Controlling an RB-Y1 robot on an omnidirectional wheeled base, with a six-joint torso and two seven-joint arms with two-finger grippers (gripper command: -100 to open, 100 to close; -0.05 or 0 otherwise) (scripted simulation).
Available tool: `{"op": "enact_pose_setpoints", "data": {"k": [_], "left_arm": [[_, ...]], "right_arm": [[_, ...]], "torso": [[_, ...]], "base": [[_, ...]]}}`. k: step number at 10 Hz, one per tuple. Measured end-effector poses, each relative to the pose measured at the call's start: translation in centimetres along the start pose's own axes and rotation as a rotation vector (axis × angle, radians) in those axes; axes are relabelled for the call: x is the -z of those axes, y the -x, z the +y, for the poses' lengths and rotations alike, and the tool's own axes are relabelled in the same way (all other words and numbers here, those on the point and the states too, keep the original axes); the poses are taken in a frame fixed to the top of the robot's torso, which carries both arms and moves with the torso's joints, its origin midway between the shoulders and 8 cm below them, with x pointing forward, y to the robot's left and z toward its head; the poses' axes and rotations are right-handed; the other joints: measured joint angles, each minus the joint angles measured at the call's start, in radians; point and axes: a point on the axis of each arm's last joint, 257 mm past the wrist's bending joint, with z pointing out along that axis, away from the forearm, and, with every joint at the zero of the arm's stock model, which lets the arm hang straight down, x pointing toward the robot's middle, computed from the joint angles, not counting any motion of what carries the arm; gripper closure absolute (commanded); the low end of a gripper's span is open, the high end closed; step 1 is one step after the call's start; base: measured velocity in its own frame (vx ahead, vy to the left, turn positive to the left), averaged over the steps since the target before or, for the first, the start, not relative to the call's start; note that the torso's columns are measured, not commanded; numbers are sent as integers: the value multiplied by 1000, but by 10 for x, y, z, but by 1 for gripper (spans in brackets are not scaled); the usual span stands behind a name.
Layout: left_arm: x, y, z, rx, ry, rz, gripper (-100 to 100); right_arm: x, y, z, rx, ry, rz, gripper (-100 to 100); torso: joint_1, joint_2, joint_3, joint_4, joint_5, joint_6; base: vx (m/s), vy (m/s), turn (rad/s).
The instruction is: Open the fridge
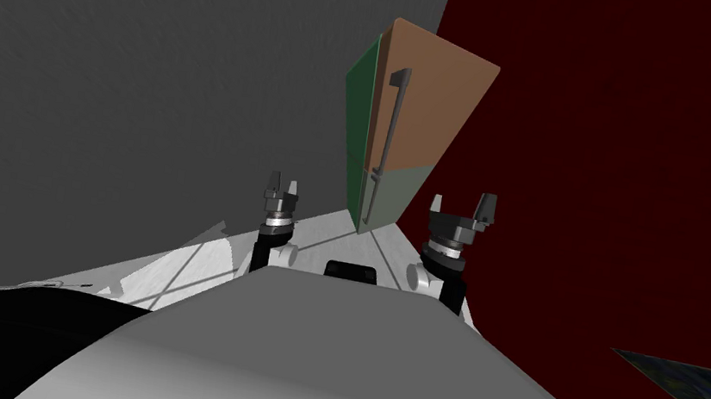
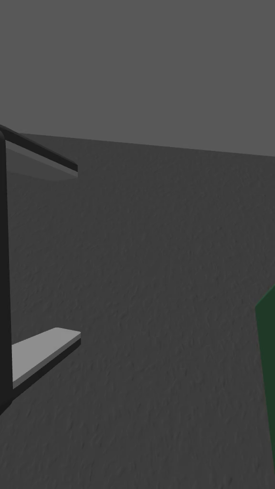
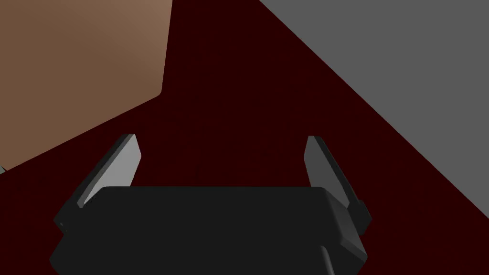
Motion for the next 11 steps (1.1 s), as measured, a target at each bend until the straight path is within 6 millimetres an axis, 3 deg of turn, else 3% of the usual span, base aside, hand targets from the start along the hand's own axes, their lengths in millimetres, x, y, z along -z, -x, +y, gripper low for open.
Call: {"op": "enact_pose_setpoints", "data": {"k": [2, 9, 10, 11], "left_arm": [[0, 0, 0, 0, 0, 0, 0], [0, 0, 0, 0, 0, 0, 0], [0, 0, 0, 0, 0, 0, 0], [0, 0, 0, 0, 0, 0, 0]], "right_arm": [[0, 0, 0, 0, 0, 0, 0], [0, 0, 0, 0, 0, 0, 0], [0, 0, 0, 0, 0, 0, -100], [1, 0, -2, 14, -8, 16, -100]], "torso": [[0, 104, -209, 105, 0, 0], [0, 618, -1234, 617, 0, 0], [0, 691, -1382, 691, 0, 0], [1, 724, -1451, 724, 0, 0]], "base": [[0, 0, 0], [0, 0, 0], [20, 15, -21], [41, 40, -40]]}}
